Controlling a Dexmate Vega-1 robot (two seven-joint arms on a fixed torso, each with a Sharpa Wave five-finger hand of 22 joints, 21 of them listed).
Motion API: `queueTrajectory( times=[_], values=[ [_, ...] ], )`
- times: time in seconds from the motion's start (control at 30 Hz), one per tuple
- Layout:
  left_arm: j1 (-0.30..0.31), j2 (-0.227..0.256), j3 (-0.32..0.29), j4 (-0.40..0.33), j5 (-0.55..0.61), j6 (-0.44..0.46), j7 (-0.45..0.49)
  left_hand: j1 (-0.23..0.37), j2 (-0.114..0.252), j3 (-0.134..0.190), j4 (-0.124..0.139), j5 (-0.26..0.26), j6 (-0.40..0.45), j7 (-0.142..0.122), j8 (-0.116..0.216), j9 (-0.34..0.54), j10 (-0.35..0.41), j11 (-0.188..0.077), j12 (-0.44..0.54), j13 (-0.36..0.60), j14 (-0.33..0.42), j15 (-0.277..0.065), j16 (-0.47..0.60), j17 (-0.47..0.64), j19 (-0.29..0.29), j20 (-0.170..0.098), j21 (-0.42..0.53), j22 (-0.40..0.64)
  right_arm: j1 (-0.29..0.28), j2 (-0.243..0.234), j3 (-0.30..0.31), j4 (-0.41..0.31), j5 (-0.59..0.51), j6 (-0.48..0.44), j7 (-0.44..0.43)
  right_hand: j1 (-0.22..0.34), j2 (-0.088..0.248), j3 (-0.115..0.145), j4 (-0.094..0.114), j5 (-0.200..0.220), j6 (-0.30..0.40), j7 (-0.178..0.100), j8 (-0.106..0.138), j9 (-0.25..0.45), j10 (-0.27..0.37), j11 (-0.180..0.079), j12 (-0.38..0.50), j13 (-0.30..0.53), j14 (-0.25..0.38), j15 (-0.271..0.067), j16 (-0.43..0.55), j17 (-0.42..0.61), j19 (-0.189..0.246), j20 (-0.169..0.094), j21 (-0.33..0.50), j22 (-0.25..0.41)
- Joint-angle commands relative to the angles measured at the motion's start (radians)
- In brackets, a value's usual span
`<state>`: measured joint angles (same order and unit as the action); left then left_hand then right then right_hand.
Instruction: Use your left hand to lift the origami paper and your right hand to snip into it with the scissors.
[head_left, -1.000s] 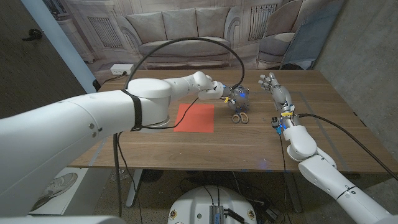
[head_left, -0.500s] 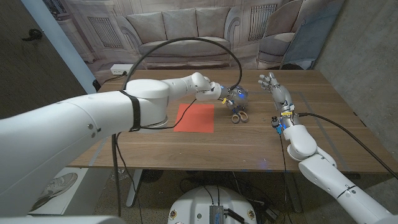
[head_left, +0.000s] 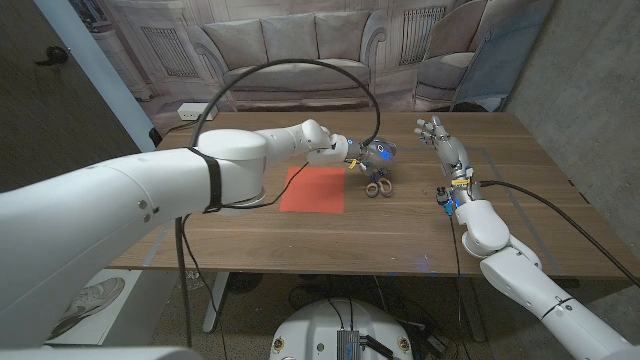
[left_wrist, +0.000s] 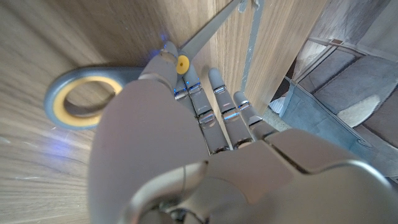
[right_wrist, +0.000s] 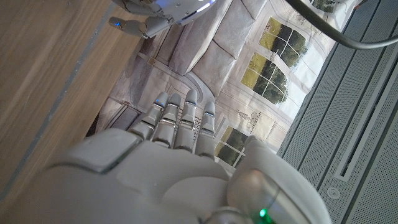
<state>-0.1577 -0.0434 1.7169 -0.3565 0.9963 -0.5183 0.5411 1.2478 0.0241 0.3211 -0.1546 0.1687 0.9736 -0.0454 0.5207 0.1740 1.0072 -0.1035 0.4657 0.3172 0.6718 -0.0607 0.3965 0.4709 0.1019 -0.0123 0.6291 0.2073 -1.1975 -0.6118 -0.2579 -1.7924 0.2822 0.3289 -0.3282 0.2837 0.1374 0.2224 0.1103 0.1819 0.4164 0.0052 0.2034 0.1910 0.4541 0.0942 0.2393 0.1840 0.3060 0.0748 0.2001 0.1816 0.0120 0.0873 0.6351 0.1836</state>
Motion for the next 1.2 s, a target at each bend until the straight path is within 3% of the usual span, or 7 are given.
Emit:
queueTrajectory(
  times=[0.03, 0.47, 0.63, 0.77, 1.0, 1.1, 1.2],
  values=[
    [-0.001, 0.028, -0.044, -0.011, -0.053, -0.038, 0.065, 0.023, 0.017, 0.002, 0.003, 0.005, 0.194, -0.071, -0.004, 0.006, 0.105, -0.089, 0.069, 0.051, 0.012, -0.180, -0.003, 0.006, 0.007, -0.005, 0.007, 0.002, -0.003, 0.001, -0.002, -0.006, -0.012, 0.003, -0.007, 0.004, -0.005, 0.003, -0.005, 0.003, 0.012, 0.001, 0.001, 0.003, 0.003, -0.003, -0.002, 0.004, 0.011, -0.002, -0.001, 0.000, 0.008, 0.002, -0.003, 0.005],
    [-0.010, 0.075, -0.079, -0.051, -0.089, -0.076, 0.101, 0.030, 0.016, 0.003, 0.002, 0.008, 0.198, -0.045, -0.021, 0.007, 0.125, -0.090, 0.069, 0.052, 0.016, -0.180, -0.011, 0.011, 0.007, 0.005, 0.012, 0.002, -0.013, 0.004, 0.000, -0.013, -0.021, 0.012, -0.011, 0.000, -0.006, 0.003, -0.005, 0.003, 0.014, 0.000, 0.000, 0.003, 0.006, -0.003, -0.002, 0.004, 0.012, -0.002, -0.002, 0.001, 0.009, 0.001, -0.006, 0.005],
    [-0.011, 0.112, -0.093, -0.103, -0.083, -0.066, 0.105, 0.032, 0.018, 0.005, 0.003, 0.010, 0.200, -0.041, -0.026, 0.007, 0.129, -0.091, 0.070, 0.053, 0.019, -0.180, -0.013, 0.012, 0.005, 0.006, 0.013, 0.002, -0.029, 0.003, 0.004, -0.034, -0.036, -0.008, -0.033, -0.001, -0.007, 0.003, -0.005, 0.003, 0.015, 0.000, 0.000, 0.003, 0.005, -0.005, -0.003, 0.004, 0.012, -0.002, -0.002, 0.001, 0.010, 0.001, -0.007, 0.006],
    [-0.006, 0.138, -0.117, -0.141, -0.092, -0.058, 0.072, 0.033, 0.019, 0.005, 0.003, 0.011, 0.203, -0.037, -0.028, 0.007, 0.133, -0.090, 0.070, 0.055, 0.021, -0.181, -0.015, 0.013, 0.004, 0.006, 0.014, 0.002, -0.041, 0.002, 0.008, -0.046, -0.045, -0.012, -0.042, -0.001, -0.007, 0.003, -0.005, 0.003, 0.014, 0.001, 0.000, 0.003, 0.006, -0.007, -0.003, 0.004, 0.012, -0.004, -0.003, 0.001, 0.010, 0.000, -0.007, 0.006],
    [0.021, 0.147, -0.189, -0.135, -0.158, -0.044, -0.004, 0.036, 0.019, 0.006, 0.003, 0.013, 0.208, -0.031, -0.034, 0.008, 0.137, -0.091, 0.071, 0.057, 0.023, -0.181, -0.018, 0.015, 0.001, 0.006, 0.015, 0.002, -0.059, 0.001, 0.014, -0.076, -0.073, -0.042, -0.071, -0.001, -0.008, 0.004, -0.007, 0.003, 0.013, 0.001, -0.001, 0.002, 0.006, -0.005, -0.004, 0.004, 0.013, -0.006, -0.003, 0.001, 0.011, 0.002, -0.008, 0.006],
    [0.034, 0.164, -0.213, -0.160, -0.173, -0.023, -0.025, 0.037, 0.019, 0.006, 0.002, 0.014, 0.206, -0.029, -0.037, 0.008, 0.138, -0.091, 0.071, 0.058, 0.024, -0.181, -0.019, 0.016, 0.001, 0.006, 0.016, 0.002, -0.067, -0.001, 0.017, -0.089, -0.081, -0.060, -0.080, 0.001, -0.009, 0.005, -0.009, 0.004, 0.012, 0.002, -0.002, 0.002, 0.007, -0.008, -0.004, 0.004, 0.013, -0.006, -0.004, 0.000, 0.012, 0.002, -0.009, 0.005],
    [0.050, 0.205, -0.242, -0.239, -0.183, 0.025, -0.078, 0.038, 0.019, 0.006, 0.002, 0.015, 0.208, -0.027, -0.039, 0.008, 0.140, -0.090, 0.072, 0.059, 0.025, -0.181, -0.020, 0.017, 0.000, 0.007, 0.016, 0.002, -0.074, -0.004, 0.019, -0.107, -0.095, -0.086, -0.094, 0.007, -0.011, 0.007, -0.014, 0.004, 0.011, 0.002, -0.002, 0.002, 0.006, -0.010, -0.004, 0.004, 0.013, -0.007, -0.004, 0.000, 0.012, 0.003, -0.010, 0.005]
  ],
)
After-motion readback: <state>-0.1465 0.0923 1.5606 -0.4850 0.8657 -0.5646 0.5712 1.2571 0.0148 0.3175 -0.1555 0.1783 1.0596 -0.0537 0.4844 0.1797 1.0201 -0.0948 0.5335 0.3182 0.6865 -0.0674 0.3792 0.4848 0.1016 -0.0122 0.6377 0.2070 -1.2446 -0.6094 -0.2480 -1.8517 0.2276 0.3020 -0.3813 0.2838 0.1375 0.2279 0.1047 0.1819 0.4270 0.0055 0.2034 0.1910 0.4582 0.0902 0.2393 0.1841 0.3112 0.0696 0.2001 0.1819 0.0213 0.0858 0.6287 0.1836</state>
